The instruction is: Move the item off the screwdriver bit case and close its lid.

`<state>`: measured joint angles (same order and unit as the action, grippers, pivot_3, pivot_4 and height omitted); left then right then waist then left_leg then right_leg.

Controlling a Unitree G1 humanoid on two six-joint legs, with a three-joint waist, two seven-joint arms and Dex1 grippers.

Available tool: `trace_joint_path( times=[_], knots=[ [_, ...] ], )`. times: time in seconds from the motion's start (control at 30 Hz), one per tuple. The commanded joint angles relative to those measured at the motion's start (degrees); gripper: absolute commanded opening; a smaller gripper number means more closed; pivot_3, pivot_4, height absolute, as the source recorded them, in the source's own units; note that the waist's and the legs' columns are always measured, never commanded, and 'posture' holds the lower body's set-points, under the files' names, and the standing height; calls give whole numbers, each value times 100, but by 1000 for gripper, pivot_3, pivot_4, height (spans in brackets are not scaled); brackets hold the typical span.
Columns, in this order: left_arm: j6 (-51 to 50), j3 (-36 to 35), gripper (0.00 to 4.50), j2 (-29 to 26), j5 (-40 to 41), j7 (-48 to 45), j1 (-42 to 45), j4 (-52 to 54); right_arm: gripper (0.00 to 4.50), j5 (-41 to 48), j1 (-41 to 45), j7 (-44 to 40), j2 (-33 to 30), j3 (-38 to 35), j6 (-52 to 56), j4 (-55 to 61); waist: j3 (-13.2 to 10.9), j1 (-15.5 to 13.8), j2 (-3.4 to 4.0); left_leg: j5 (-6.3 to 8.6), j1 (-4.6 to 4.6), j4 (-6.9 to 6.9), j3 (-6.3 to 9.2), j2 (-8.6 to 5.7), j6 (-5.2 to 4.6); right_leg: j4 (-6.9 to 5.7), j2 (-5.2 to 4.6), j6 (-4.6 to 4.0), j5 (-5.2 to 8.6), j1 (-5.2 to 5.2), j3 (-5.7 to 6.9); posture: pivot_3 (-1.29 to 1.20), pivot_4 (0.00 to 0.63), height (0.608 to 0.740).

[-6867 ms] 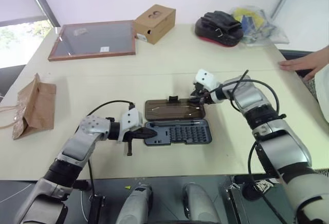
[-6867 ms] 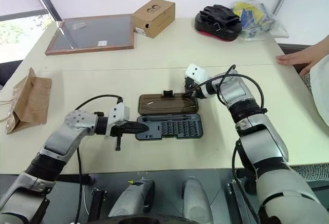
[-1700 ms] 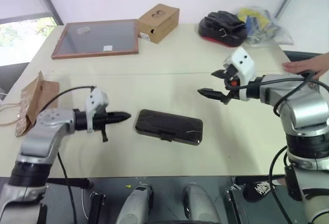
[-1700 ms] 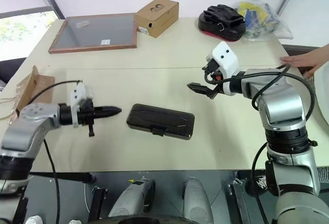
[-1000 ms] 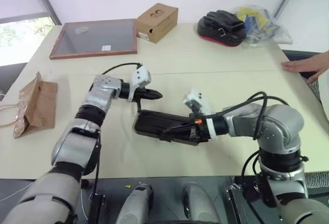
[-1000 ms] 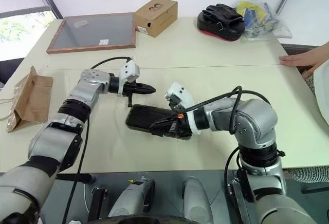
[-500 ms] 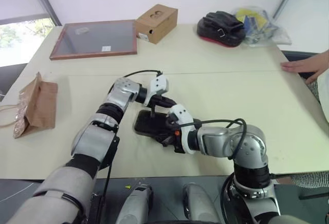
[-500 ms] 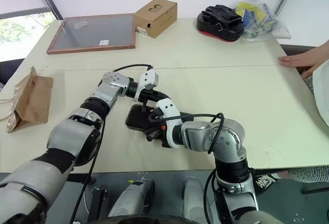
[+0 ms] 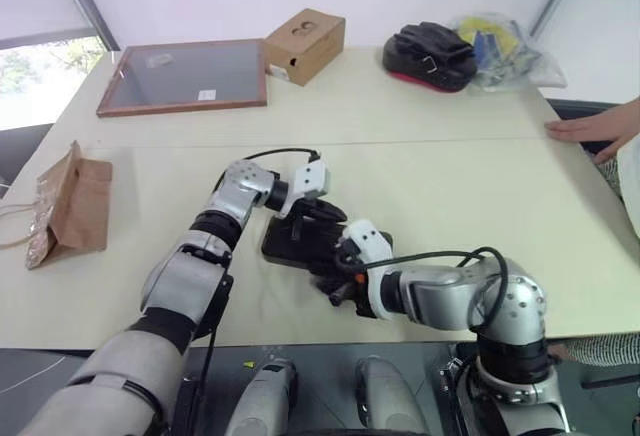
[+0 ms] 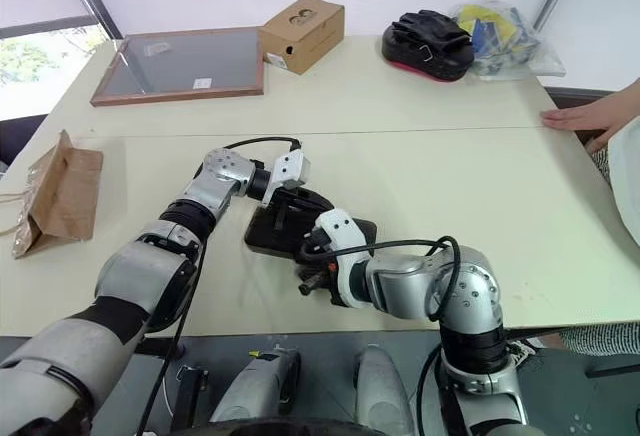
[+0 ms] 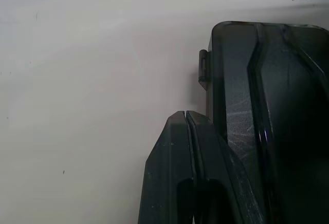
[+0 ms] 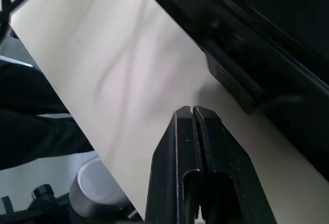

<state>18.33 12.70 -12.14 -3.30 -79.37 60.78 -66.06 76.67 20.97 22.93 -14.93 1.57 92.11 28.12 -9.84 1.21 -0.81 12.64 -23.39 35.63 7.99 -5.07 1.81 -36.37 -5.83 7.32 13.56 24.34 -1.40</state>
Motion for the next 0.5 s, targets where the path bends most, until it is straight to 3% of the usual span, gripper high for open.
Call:
trace_joint_path(
  times=[0.03, 0.5],
  knots=[
    [145, 63, 0, 29, -107, 12, -102, 82, 20, -59, 120, 232, 5, 20, 39, -51, 0, 2, 0, 0, 0, 1, -1, 0, 0, 0, 0, 0, 0, 0, 0, 0, 150, 740],
    [441, 254, 0, -254, -447, 314, -433, 138, 20, -1077, 229, 241, 505, 320, 39, 130, 11, 95, 1, 0, 19, 7, 0, 2, -1, -11, 5, -1, 0, -18, -1, 0, 150, 740]
  ],
)
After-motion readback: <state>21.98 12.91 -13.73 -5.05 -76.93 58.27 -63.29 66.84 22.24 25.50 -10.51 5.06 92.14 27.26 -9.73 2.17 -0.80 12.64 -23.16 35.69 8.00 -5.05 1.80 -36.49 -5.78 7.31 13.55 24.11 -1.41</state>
